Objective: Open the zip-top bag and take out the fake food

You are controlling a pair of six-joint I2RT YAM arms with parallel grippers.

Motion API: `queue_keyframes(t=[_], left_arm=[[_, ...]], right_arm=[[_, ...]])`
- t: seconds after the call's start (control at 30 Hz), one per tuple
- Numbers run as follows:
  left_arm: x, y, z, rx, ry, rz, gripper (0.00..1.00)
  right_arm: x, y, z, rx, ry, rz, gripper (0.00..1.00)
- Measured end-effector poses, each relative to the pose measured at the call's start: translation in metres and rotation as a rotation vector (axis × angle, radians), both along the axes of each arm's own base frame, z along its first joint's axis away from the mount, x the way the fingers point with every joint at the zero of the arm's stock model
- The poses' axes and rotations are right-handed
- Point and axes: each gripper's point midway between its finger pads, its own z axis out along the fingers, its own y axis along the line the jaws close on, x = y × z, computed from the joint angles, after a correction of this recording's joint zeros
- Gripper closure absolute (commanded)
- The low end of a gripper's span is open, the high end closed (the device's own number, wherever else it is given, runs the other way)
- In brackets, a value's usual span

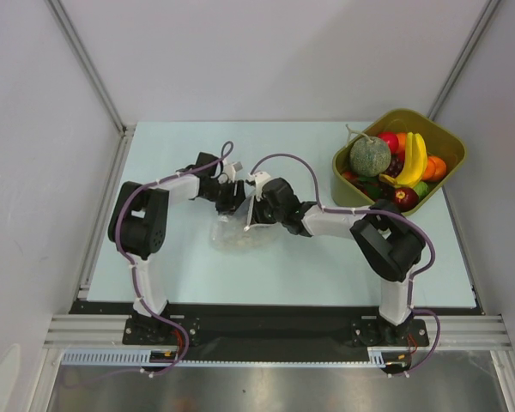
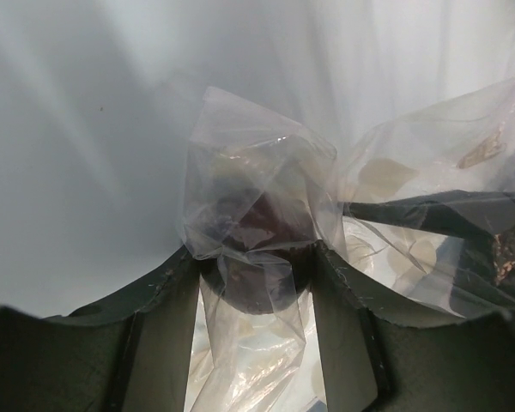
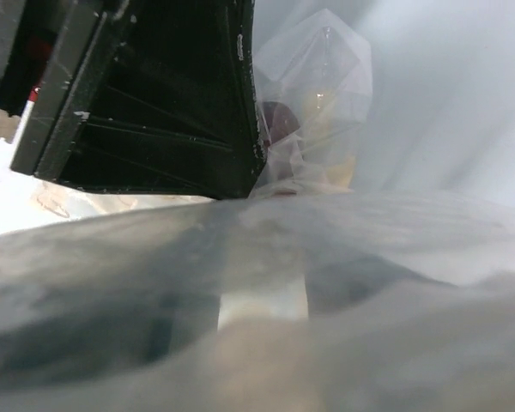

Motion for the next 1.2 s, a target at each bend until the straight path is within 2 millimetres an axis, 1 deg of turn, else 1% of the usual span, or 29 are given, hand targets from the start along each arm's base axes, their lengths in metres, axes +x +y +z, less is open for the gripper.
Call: queue_keyframes(t=[0.07,0.33,0.37,0.4,0.43,0.5,0.57,0.67,0.77,0.8,0.9,0.97,1.07,1.2], left_arm=[[-0.001,0.0,0.0,-0.016,0.0,-0.001,0.54],[-0.001,0.0,0.001,-0.053,0.001,-0.005,0.43],[-0.001,0.0,0.001,-0.054,0.001,-0.004,0.41],[-0.002,0.0,0.001,-0.057,0.002,-0.005,0.4],[-0.003,0.0,0.001,-0.06,0.009,-0.007,0.39],[-0.007,-0.001,0.002,-0.067,0.026,-0.014,0.36],[-0.01,-0.002,0.002,-0.073,0.039,-0.017,0.35],[-0.012,-0.002,0.002,-0.074,0.045,-0.019,0.35],[-0.012,-0.001,0.002,-0.072,0.049,-0.015,0.34],[-0.012,0.0,0.002,-0.071,0.051,-0.015,0.32],[-0.012,0.003,0.002,-0.065,0.062,-0.006,0.26],[-0.01,0.004,0.003,-0.066,0.06,-0.003,0.21],[-0.009,0.004,0.006,-0.07,0.061,-0.001,0.18],[-0.009,0.005,0.008,-0.067,0.059,0.003,0.16]], right_arm=[[0.0,0.003,-0.003,0.003,0.004,0.012,0.53],[0.0,0.009,-0.007,0.006,0.001,0.042,0.42],[-0.001,0.011,-0.008,0.007,-0.002,0.046,0.34],[-0.001,0.012,-0.009,0.008,-0.005,0.049,0.32],[-0.001,0.015,-0.011,0.007,-0.012,0.057,0.23],[-0.001,0.019,-0.016,0.007,-0.026,0.063,0.22],[0.001,0.022,-0.018,0.01,-0.041,0.07,0.21],[0.001,0.026,-0.018,0.019,-0.056,0.081,0.25],[0.0,0.03,-0.017,0.028,-0.067,0.11,0.44],[-0.001,0.032,-0.017,0.031,-0.07,0.116,0.57],[-0.005,0.035,-0.017,0.029,-0.08,0.136,0.69],[-0.004,0.033,-0.018,0.028,-0.077,0.131,0.71],[-0.003,0.027,-0.017,0.025,-0.07,0.118,0.72],[-0.005,0.011,-0.016,0.009,-0.041,0.089,0.72]])
